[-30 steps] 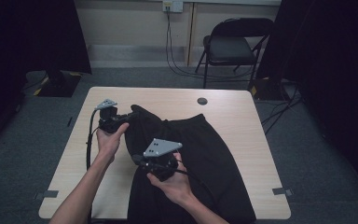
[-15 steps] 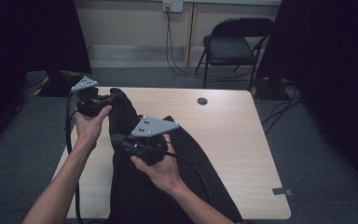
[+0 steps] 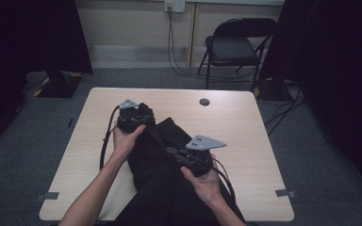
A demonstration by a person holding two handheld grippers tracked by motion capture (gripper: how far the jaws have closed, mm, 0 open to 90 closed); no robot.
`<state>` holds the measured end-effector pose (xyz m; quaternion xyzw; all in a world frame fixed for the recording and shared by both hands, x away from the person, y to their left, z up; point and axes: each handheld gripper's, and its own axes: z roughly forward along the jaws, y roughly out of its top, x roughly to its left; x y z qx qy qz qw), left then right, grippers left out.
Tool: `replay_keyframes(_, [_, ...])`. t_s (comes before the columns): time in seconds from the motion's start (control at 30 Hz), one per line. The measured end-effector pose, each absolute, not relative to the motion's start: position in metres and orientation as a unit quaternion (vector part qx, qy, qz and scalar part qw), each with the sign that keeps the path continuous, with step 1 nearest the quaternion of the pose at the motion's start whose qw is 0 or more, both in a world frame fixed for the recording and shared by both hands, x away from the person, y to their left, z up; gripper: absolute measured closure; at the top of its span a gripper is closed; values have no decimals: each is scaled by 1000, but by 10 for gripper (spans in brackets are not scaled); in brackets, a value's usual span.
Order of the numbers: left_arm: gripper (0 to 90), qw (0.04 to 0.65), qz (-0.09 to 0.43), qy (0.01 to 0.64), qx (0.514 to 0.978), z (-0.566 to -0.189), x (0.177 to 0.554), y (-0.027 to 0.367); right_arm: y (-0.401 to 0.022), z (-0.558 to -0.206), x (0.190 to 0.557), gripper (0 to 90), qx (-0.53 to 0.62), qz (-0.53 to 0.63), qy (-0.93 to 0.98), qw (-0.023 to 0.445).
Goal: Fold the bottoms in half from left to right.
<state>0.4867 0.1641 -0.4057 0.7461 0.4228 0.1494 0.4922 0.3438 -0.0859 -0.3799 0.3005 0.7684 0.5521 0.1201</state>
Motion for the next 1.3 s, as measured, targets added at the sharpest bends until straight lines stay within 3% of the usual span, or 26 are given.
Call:
replay_keyframes(0.13, [882,498,140,418,747,-409,495,142,-114,-384,342,896,320,539,766,145])
replay_keyframes(0.4, [831,494,117,405,761,-438,508,105,-145,-430,352,896,366,453,796,162])
replay_keyframes(0.47, [698,511,114,399,753,-434,507,102,-150,-436,355,896,367,432,807,167])
replay_keyframes(0.5, [659,508,139,386,757,-426,501,103,-154,-439,356,896,370,422,810,171])
replay_keyframes(0.53, [539,508,139,386,757,-426,501,103,-154,-439,356,896,370,422,810,171])
replay_keyframes(0.73, [530,495,145,373,771,-416,477,128,-178,-455,363,896,400,386,812,179])
replay_keyframes(1.0, [643,441,111,363,813,-455,428,152,-194,-455,363,888,413,350,815,204])
replay_keyframes(1.17, [649,419,89,344,835,-472,413,151,-202,-463,361,766,429,297,821,233])
replay_keyframes(1.3, [621,394,91,337,850,-481,405,142,-197,-449,352,685,423,328,805,255])
